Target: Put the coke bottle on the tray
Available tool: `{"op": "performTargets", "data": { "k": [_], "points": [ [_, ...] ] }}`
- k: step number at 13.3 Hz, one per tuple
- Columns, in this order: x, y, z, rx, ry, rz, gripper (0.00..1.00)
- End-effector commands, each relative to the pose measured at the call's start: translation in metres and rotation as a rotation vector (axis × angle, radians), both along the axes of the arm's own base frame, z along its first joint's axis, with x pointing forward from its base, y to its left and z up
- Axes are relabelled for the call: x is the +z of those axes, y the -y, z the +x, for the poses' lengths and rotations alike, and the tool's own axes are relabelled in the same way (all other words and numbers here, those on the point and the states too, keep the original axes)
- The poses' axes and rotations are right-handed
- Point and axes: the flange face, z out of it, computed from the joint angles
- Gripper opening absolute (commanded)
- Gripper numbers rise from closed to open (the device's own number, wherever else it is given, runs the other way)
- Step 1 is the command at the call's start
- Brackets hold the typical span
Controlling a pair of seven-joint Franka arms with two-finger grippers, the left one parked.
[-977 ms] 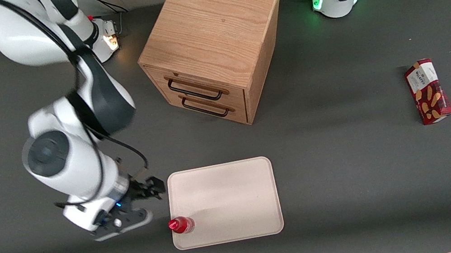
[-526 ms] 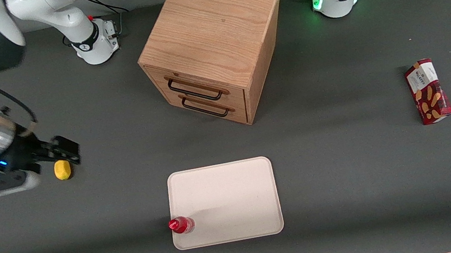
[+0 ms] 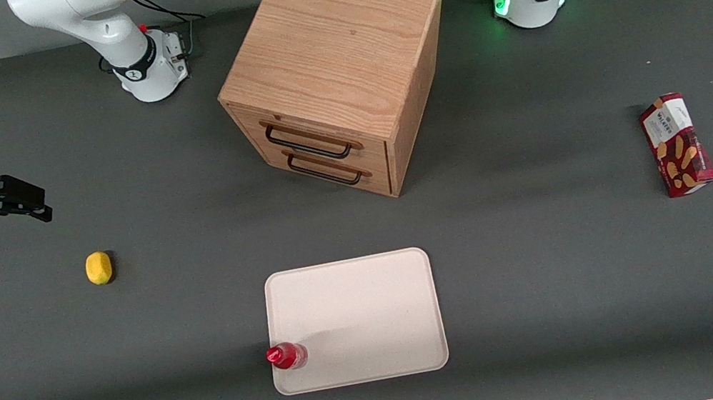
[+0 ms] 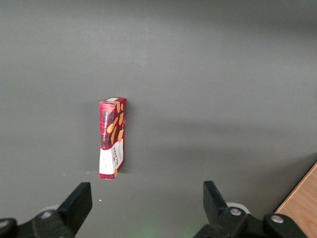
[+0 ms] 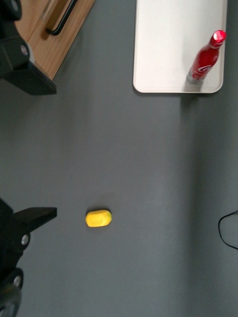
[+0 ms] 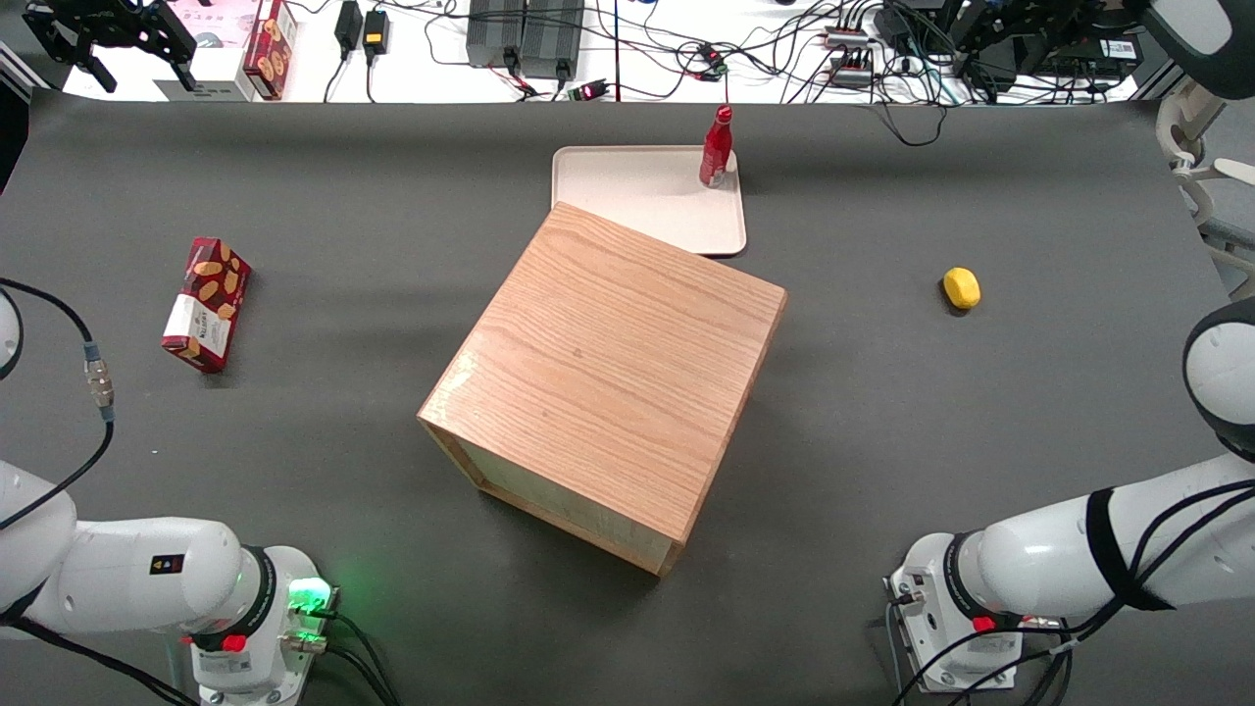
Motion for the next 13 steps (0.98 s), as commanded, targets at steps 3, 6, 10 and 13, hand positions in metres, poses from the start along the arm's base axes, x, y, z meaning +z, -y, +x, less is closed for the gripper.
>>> {"op": "performTargets", "data": {
  "k": [3, 6, 10, 13],
  "points": [
    [-0.001, 0.036, -0.005, 0.011, 0.013, 0.002, 1.0],
    [0.004, 0.045, -0.006, 0.048, 0.025, 0.0, 1.0],
    [0.005, 0.042, -0.009, 0.028, 0.028, 0.002, 1.0],
    [0.006, 0.041, -0.01, 0.004, 0.024, 0.003, 1.0]
  ]
}}
